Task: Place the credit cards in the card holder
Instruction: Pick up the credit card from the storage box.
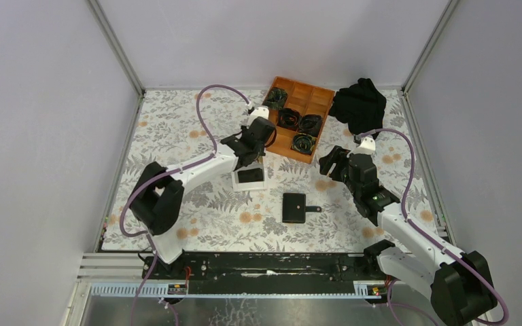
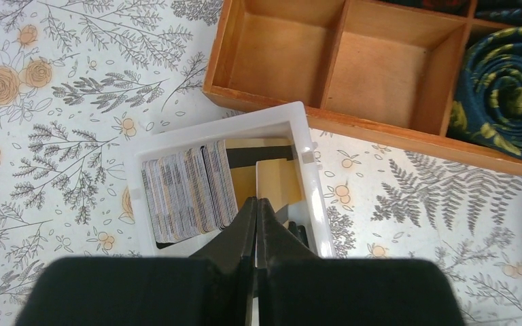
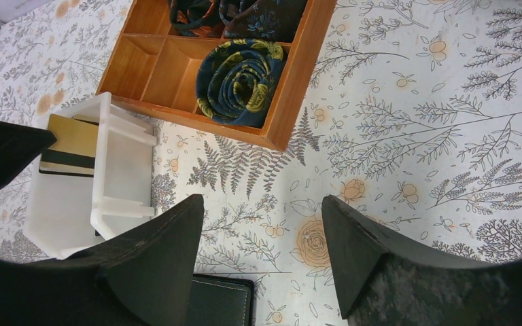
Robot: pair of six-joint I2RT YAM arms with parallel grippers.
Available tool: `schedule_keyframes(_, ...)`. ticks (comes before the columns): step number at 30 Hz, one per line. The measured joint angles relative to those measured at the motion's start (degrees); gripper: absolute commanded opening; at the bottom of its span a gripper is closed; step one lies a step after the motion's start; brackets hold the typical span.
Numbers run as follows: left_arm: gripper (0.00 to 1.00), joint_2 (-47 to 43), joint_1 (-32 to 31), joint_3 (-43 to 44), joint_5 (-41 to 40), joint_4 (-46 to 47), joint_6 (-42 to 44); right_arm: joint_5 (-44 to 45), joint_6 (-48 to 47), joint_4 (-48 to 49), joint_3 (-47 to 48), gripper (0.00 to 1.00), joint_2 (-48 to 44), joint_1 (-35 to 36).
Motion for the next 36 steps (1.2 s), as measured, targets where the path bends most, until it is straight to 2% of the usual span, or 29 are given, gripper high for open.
schedule_keyframes(8, 0.0, -7.91, 0.0, -1.11, 2.38, -1.2, -0.07, -1.14, -0.59, 0.0, 0.02, 0.71, 0.57, 0.0)
schedule_keyframes(15, 0.0, -20.0, 0.0, -3.3, 8.9, -2.73, 2.16, -8.0, -3.04, 0.07, 0.76, 0.71, 1.49, 0.04)
schedule_keyframes(23, 0.0, -28.48, 0.13, -3.19, 23.74, -9.66, 5.46, -20.96, -6.32, 0.35, 1.31, 0.71, -2.12, 0.17)
schedule_keyframes(30, 0.0, -31.23, 1.09, -2.82, 39.63, -16.7, 6.38, -33.68, -6.67, 1.11, 1.75, 0.68, -9.55, 0.2)
schedule_keyframes(36, 0.0, -31.69, 1.18, -2.47, 52.65, -19.65, 6.49, -44.35, -4.28, 4.46, 1.62, 0.66, -11.3, 0.26)
